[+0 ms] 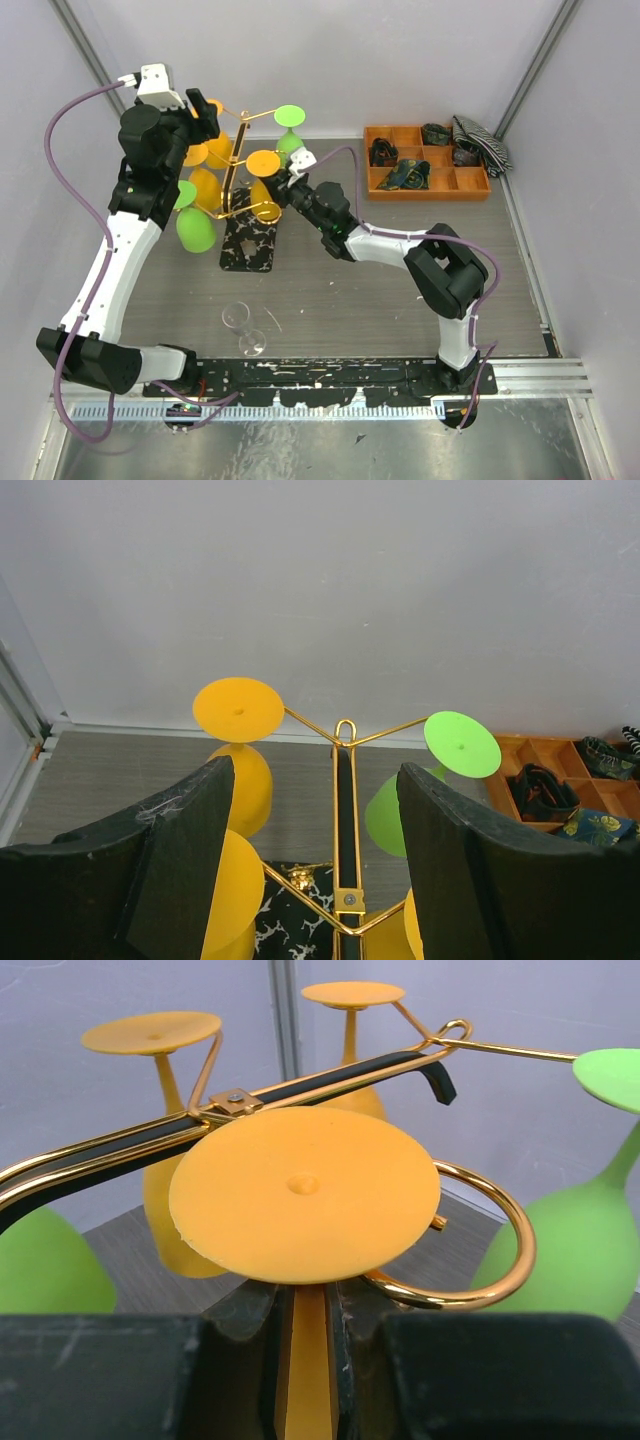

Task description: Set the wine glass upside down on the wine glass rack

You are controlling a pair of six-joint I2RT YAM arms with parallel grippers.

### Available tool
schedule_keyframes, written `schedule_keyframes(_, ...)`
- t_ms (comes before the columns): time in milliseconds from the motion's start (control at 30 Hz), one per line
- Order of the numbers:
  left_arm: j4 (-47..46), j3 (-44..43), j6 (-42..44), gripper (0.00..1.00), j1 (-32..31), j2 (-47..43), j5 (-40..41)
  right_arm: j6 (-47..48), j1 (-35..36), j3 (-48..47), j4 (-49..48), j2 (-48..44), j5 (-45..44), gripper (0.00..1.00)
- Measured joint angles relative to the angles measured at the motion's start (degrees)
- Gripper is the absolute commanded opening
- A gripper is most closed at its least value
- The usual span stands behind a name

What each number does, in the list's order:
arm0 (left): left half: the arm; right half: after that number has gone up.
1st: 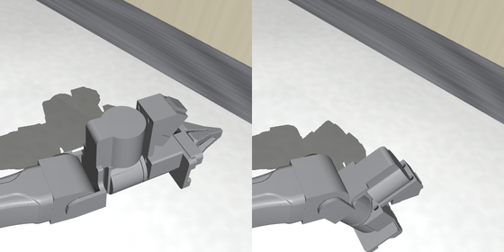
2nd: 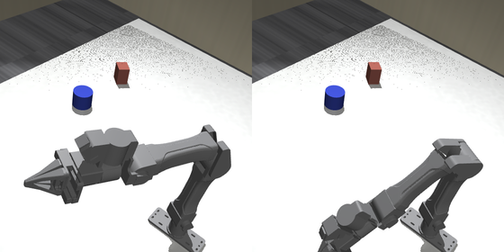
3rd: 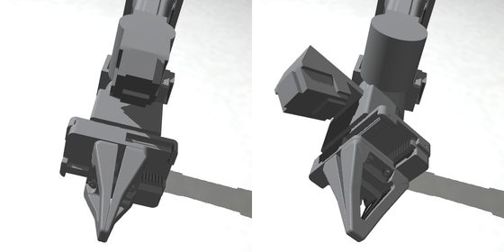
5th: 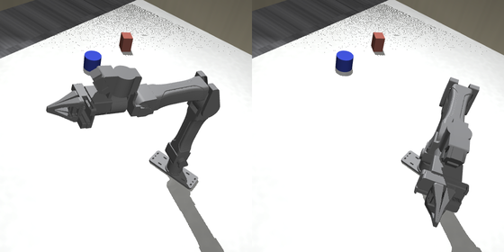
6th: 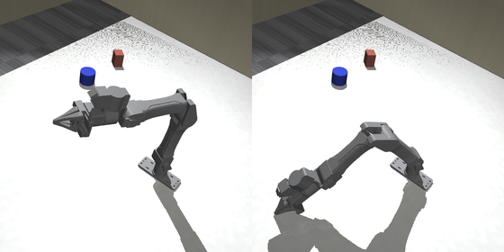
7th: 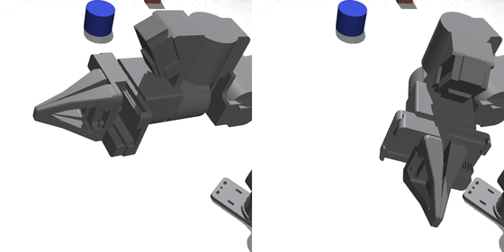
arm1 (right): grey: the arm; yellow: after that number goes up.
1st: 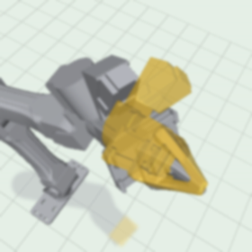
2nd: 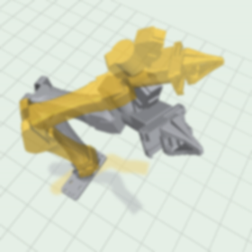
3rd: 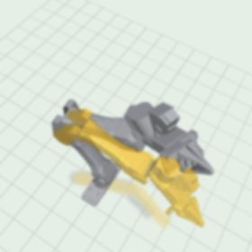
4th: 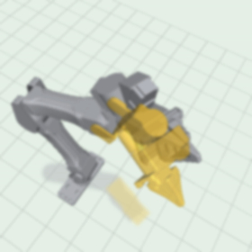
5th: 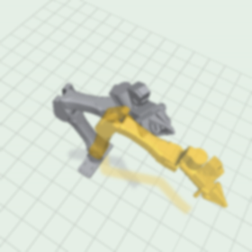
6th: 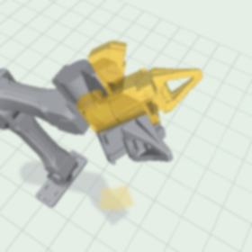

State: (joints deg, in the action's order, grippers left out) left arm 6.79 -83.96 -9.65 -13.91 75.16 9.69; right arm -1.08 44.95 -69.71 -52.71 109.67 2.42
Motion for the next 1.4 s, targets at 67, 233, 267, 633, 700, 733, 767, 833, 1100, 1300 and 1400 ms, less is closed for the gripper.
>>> schedule_keyframes(67,0.0,0.0,0.0,0.73,0.0,0.0,0.0,0.3,0.0,0.0,-0.1,0.1,-1.3,0.01)
schedule_keyframes(233,0.0,0.0,0.0,0.73,0.1,0.0,-0.2,0.5,-0.1,0.0,-0.5,0.1,-3.8,0.08)
schedule_keyframes(267,0.0,0.0,0.0,0.73,0.1,0.1,-0.3,0.5,-0.1,0.1,-0.8,0.1,-4.3,0.08)
schedule_keyframes(633,0.0,0.0,-0.7,0.73,0.2,0.5,-1.1,0.1,-2.6,1.0,-4.1,1.0,-7.7,0.03)
schedule_keyframes(700,0.0,0.0,-0.7,0.73,0.2,0.5,-1.2,-0.3,-3.2,1.5,-4.8,1.0,-7.9,0.01)
schedule_keyframes(733,0.0,0.0,-0.7,0.73,0.3,0.5,-1.2,-0.5,-3.4,1.9,-5.5,1.0,-7.9,0.01)
schedule_keyframes(767,-0.1,0.0,-0.7,0.73,0.3,0.5,-1.2,-0.6,-3.5,2.4,-6.1,1.0,-7.7,0.01)
schedule_keyframes(833,0.0,0.0,-0.7,0.73,0.3,0.5,-1.2,-0.5,-3.6,4.2,-8.1,0.8,-7.0,0.01)
schedule_keyframes(1100,0.0,0.0,-0.7,0.73,0.3,0.5,-1.2,-0.5,-3.8,8.0,-12.2,-0.5,-2.5,0.01)
schedule_keyframes(1300,0.0,0.2,-0.7,0.73,0.3,0.4,-1.2,0.5,-3.9,8.4,-12.7,-0.6,-0.5,0.01)
schedule_keyframes(1400,0.0,0.8,-0.7,0.73,0.3,0.3,-1.1,1.4,-3.8,8.4,-12.7,-0.6,-0.3,0.01)
